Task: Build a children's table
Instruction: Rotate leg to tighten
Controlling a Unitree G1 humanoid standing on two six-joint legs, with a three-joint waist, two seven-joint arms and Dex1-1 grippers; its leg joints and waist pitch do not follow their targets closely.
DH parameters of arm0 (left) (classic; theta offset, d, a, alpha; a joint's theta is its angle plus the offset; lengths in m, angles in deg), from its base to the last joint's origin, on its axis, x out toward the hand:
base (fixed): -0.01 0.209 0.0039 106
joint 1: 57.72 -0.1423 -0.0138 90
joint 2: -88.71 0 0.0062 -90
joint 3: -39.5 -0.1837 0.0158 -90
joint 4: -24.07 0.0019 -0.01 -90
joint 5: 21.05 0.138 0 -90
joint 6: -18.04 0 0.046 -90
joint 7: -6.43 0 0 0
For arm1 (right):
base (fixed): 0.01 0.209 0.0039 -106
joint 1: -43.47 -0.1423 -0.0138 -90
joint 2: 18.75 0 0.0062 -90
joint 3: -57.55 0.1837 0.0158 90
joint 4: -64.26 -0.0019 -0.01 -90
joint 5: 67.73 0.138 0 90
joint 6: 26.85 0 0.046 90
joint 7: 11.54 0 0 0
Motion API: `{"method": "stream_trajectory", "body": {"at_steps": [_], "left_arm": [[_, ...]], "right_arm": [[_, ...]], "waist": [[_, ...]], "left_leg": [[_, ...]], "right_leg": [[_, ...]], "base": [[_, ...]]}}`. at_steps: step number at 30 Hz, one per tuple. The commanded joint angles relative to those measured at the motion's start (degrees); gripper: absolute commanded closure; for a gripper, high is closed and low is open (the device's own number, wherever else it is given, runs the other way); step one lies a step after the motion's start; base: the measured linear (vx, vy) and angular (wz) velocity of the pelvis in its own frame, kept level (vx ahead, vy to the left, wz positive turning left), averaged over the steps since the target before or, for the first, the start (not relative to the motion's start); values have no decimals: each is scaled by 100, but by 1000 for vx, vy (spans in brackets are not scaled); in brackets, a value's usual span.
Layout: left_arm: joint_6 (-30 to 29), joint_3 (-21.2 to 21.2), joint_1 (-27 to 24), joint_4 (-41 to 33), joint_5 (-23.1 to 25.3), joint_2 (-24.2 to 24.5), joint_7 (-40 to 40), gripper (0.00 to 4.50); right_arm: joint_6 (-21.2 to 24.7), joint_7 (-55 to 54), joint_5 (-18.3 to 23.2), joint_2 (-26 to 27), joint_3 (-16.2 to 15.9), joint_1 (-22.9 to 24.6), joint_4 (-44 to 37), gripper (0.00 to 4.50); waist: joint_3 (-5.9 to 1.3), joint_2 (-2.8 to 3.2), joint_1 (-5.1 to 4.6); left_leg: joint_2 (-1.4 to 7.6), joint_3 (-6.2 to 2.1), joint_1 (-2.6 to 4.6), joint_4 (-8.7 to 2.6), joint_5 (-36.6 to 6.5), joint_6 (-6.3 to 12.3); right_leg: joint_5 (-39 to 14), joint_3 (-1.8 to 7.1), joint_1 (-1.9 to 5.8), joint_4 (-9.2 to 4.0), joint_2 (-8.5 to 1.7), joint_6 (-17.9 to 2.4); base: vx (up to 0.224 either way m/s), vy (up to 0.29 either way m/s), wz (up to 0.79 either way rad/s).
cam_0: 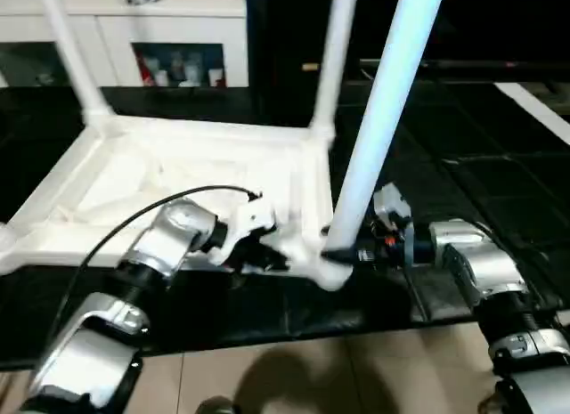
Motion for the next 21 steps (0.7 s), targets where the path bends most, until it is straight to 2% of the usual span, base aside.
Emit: {"method": "stream_trajectory", "body": {"at_steps": [1,2,4,5,6,7,8,9,10,13,14,16,19,21], "left_arm": [[-316,342,299,-71,-233,-477,946,450],[-427,393,329,-61,-229,-581,1155,450],[-657,584,427,-9,-261,-875,1729,450],[-749,686,474,29,-279,-1042,2021,450],[-749,686,474,29,-279,-1042,2021,450],[-822,798,510,86,-267,-1283,2443,450],[-822,798,510,86,-267,-1283,2443,450],[-807,792,511,108,-230,-1332,2539,450],[-767,751,510,113,-174,-1329,2560,450],[-830,731,509,21,-159,-1254,2461,450],[-857,730,507,-4,-151,-1240,2441,450],[-785,654,461,-33,-65,-1114,2309,450],[-643,540,340,-111,6,-905,2018,450],[-524,463,270,-161,33,-787,1848,450]], "right_arm": [[389,-654,-205,565,-383,87,-1,249],[469,-996,-243,715,-331,29,64,251],[523,-1741,-319,1065,-222,-169,260,252],[504,-2131,-389,1238,-194,-266,355,253],[504,-2131,-389,1238,-194,-266,355,254],[480,-2811,-542,1504,-155,-414,524,255],[480,-2811,-542,1504,-155,-414,524,255],[488,-3034,-595,1596,-136,-464,592,255],[401,-3192,-709,1665,-178,-502,641,255],[229,-3251,-807,1711,-216,-484,564,255],[237,-3250,-763,1739,-164,-486,555,202],[180,-3074,-679,1703,-123,-454,483,202],[80,-2760,-563,1549,-103,-349,343,159],[-8,-2576,-504,1452,-85,-275,267,150]], "waist": [[-401,-6,-22],[-398,-27,-64],[-392,-21,-149],[-390,12,-164],[-394,-7,-178],[-395,-12,-186],[-400,2,-208],[-410,-10,-207],[-419,-42,-224],[-422,-24,-219],[-416,-21,-219],[-404,-27,-223],[-408,-17,-232],[-415,-18,-231]], "left_leg": [[65,-31,73,-432,-1360,-82],[51,-31,87,-431,-1435,-84],[36,-29,83,-433,-1446,-91],[36,-31,96,-430,-1458,-117],[30,-34,107,-430,-1478,-111],[28,-30,102,-429,-1477,-90],[33,-34,93,-433,-1397,-98],[32,-29,103,-431,-1369,-74],[26,-22,80,-430,-1242,9],[23,-15,78,-426,-1121,93],[22,-10,81,-428,-1121,123],[25,-9,85,-435,-1184,137],[32,-17,85,-444,-1243,123],[43,-16,78,-443,-1178,169]], "right_leg": [[-1510,270,295,-477,-338,-1083],[-1623,262,290,-514,-338,-1045],[-1792,262,291,-531,-332,-995],[-1807,266,272,-534,-326,-998],[-1830,260,276,-558,-324,-985],[-1812,263,280,-560,-318,-977],[-1641,270,279,-539,-312,-1006],[-1556,269,282,-545,-308,-1015],[-1270,272,299,-517,-294,-1057],[-1027,278,312,-499,-298,-1092],[-987,279,317,-502,-297,-1109],[-1070,278,316,-513,-298,-1111],[-1148,279,323,-522,-308,-1079],[-948,288,331,-502,-308,-1092]], "base": [[0,0,0],[0,0,0],[0,0,0],[0,0,0],[0,0,0],[0,0,0],[0,0,0],[0,0,0],[0,0,0],[0,0,0],[0,0,0],[0,0,0],[0,0,0],[0,0,0]]}}
